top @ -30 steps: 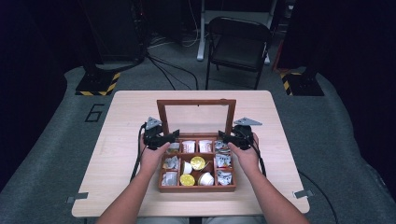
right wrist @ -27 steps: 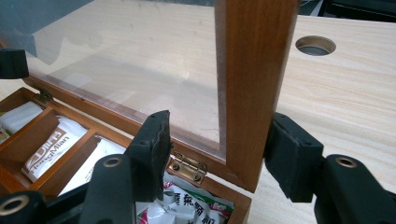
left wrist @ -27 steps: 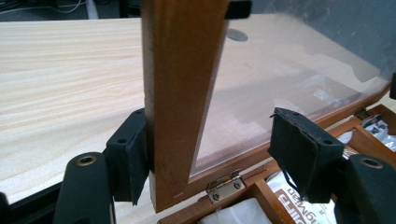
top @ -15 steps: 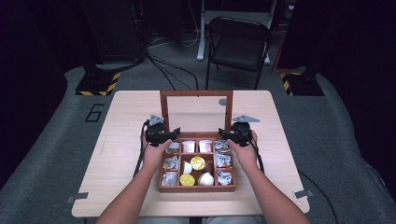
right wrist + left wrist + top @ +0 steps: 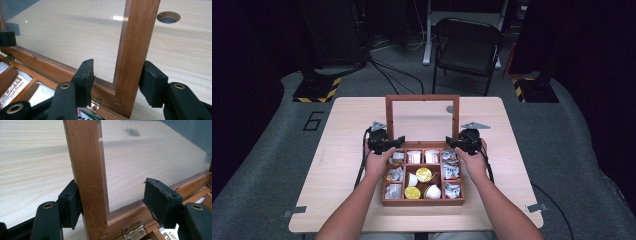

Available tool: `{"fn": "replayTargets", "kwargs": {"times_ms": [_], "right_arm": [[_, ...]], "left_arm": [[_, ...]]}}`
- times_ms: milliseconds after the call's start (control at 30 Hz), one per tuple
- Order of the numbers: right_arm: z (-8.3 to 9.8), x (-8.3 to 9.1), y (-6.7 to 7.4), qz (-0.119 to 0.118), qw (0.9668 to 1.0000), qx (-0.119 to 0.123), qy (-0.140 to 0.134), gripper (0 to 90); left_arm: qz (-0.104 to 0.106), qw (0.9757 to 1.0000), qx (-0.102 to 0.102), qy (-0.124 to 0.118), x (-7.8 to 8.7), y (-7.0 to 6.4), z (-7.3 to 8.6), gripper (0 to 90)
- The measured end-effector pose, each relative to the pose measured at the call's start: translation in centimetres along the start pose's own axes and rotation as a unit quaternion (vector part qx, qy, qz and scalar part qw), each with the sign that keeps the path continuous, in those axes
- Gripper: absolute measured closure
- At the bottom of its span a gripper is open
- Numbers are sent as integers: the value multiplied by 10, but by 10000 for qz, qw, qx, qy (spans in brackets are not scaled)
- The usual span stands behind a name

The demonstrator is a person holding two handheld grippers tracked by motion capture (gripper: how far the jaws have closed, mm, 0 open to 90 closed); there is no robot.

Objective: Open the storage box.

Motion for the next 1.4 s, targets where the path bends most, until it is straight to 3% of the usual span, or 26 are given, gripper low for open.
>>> {"fn": "replayTargets", "kwargs": {"times_ms": [367, 567, 733, 967, 1300, 1400], "right_arm": [[-2, -5, -3, -23, 9996, -239, 143, 467], [-2, -8, -7, -72, 9986, -465, 259, 459], [-2, -10, -9, -121, 9978, -567, 322, 455], [-1, -13, -12, -156, 9965, -736, 370, 451], [0, -15, -15, -168, 9952, -854, 447, 445], [0, -15, -15, -167, 9954, -833, 449, 444]], "left_arm": [[134, 9996, 260, 53, -4, 5, 2, 335], [212, 9983, 511, 168, -9, 8, 4, 328], [263, 9975, 588, 291, -11, 11, 4, 323], [339, 9961, 768, 262, -15, 14, 7, 317], [362, 9953, 856, 285, -17, 15, 8, 307], [320, 9960, 786, 273, -17, 14, 8, 301]]}}
Point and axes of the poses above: each handheld gripper's, and its own axes: x roughly backward along the jaws, z roughly out of its underside, y roughly to its left, the point moved 3 cm from there along -x, roughly forward along the jaws, and after that the axes turned 12 degrees about -x, right-handed, at the moved point
